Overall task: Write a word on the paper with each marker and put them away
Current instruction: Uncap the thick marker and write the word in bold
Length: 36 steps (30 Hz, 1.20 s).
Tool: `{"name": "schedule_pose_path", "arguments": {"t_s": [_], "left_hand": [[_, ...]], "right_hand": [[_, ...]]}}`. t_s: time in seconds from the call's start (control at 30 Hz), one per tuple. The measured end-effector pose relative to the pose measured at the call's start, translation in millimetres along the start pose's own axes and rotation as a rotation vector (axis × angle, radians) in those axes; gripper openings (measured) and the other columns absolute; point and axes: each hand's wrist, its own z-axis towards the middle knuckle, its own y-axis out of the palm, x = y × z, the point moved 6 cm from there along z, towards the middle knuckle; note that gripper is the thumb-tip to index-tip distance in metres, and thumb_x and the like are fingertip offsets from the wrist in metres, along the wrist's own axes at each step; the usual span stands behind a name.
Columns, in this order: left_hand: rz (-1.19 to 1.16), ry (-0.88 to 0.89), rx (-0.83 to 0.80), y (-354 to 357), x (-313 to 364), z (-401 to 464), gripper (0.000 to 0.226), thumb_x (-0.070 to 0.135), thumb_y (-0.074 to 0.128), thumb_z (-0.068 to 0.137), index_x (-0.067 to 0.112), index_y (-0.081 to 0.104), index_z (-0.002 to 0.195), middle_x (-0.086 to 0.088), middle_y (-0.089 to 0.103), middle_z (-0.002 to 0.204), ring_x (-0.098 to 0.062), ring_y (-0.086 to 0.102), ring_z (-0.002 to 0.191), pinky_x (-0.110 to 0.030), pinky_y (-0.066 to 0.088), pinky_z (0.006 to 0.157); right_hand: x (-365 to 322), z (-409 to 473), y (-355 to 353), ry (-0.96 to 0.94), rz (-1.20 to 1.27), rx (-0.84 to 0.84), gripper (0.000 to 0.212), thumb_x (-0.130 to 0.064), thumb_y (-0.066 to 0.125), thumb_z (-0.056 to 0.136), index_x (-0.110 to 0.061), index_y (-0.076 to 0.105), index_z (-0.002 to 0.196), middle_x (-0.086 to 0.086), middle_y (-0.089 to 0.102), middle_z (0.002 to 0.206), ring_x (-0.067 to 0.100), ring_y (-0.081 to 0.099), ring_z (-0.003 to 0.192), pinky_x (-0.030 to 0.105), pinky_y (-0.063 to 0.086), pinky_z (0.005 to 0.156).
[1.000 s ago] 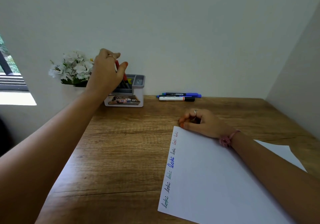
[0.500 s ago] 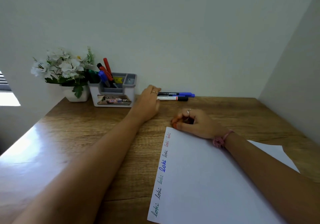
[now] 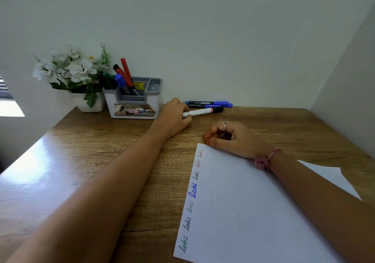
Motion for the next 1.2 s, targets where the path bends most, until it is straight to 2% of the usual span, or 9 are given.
{"name": "schedule_pose_path", "arguments": {"t_s": [0.27, 0.43, 0.53, 0.77, 0.87, 0.93, 1.03, 1.1, 1.2], "left_hand": [[-0.705, -0.172, 0.316, -51, 14, -22, 0.018, 0.018, 0.066, 0.084, 0.013, 0.065, 0.101, 0.003, 0.068, 0.091, -0.002, 0.064, 0.084, -0.013, 0.052, 0.074], [-0.85, -0.176, 0.346, -82, 30, -41, 0.021, 0.017, 0.067, 0.085, 0.009, 0.063, 0.103, 0.006, 0.067, 0.088, 0.006, 0.064, 0.075, -0.009, 0.05, 0.069], [-0.874, -0.156, 0.302, -98, 41, -53, 0.022, 0.018, 0.067, 0.085, 0.008, 0.064, 0.104, -0.001, 0.07, 0.096, 0.005, 0.065, 0.079, -0.007, 0.048, 0.069], [-0.835, -0.14, 0.177, -122, 62, -79, 0.006, 0.026, 0.069, 0.082, 0.026, 0.067, 0.088, 0.0, 0.072, 0.095, -0.013, 0.066, 0.095, -0.032, 0.051, 0.091], [-0.81, -0.142, 0.133, -124, 70, -87, 0.014, 0.028, 0.068, 0.083, 0.021, 0.069, 0.095, 0.0, 0.071, 0.093, -0.01, 0.066, 0.088, -0.024, 0.052, 0.076], [-0.801, -0.139, 0.096, -125, 76, -91, 0.017, 0.027, 0.068, 0.083, 0.018, 0.069, 0.098, 0.003, 0.071, 0.089, -0.003, 0.064, 0.078, -0.016, 0.049, 0.066], [-0.824, -0.129, -0.008, -119, 86, -97, 0.022, 0.028, 0.068, 0.083, 0.018, 0.068, 0.103, 0.004, 0.071, 0.093, -0.007, 0.067, 0.088, -0.023, 0.053, 0.08], [-0.855, -0.119, -0.072, -116, 96, -102, 0.031, 0.03, 0.066, 0.084, 0.015, 0.064, 0.111, 0.003, 0.071, 0.095, -0.01, 0.068, 0.09, -0.025, 0.054, 0.083], [-0.844, -0.124, -0.213, -105, 110, -117, 0.044, 0.038, 0.06, 0.087, 0.015, 0.048, 0.123, 0.012, 0.069, 0.093, 0.008, 0.064, 0.083, -0.011, 0.051, 0.079]], "right_hand": [[-3, -2, -1, 0.01, 0.014, 0.015, 0.006, -0.03, 0.069, 0.081, -0.036, 0.066, 0.081, -0.005, 0.072, 0.092, 0.026, 0.066, 0.087, 0.042, 0.053, 0.082], [-8, -5, -1, 0.021, 0.006, 0.029, 0.01, -0.023, 0.069, 0.083, -0.027, 0.062, 0.076, -0.003, 0.072, 0.091, 0.025, 0.066, 0.09, 0.04, 0.052, 0.078], [-13, -7, -1, 0.028, -0.031, 0.021, 0.013, -0.02, 0.068, 0.083, -0.026, 0.06, 0.075, -0.002, 0.072, 0.095, 0.021, 0.067, 0.091, 0.035, 0.053, 0.077], [-46, -8, -10, 0.042, -0.104, 0.051, 0.008, -0.025, 0.066, 0.085, -0.018, 0.063, 0.083, -0.01, 0.066, 0.082, -0.001, 0.06, 0.075, 0.024, 0.049, 0.077], [-73, -17, -18, 0.071, 0.166, 0.153, 0.01, -0.032, 0.063, 0.087, -0.023, 0.067, 0.088, -0.004, 0.069, 0.092, 0.002, 0.062, 0.082, 0.024, 0.048, 0.08], [-91, -27, -10, 0.111, 0.234, 0.068, 0.019, -0.037, 0.061, 0.087, -0.022, 0.069, 0.096, -0.005, 0.069, 0.091, 0.0, 0.061, 0.076, 0.02, 0.047, 0.075], [-110, -43, 10, 0.115, 0.288, -0.026, 0.02, -0.027, 0.061, 0.089, -0.011, 0.067, 0.099, -0.017, 0.063, 0.066, -0.005, 0.058, 0.061, 0.012, 0.045, 0.065], [-114, -53, 13, 0.072, 0.307, 0.052, 0.012, -0.02, 0.057, 0.092, -0.013, 0.066, 0.096, -0.022, 0.06, 0.056, -0.006, 0.055, 0.054, 0.01, 0.041, 0.058], [-115, -67, 5, 0.042, 0.487, 0.213, 0.013, -0.015, 0.052, 0.094, -0.01, 0.064, 0.098, -0.019, 0.063, 0.057, -0.006, 0.056, 0.052, 0.007, 0.04, 0.053]]}}
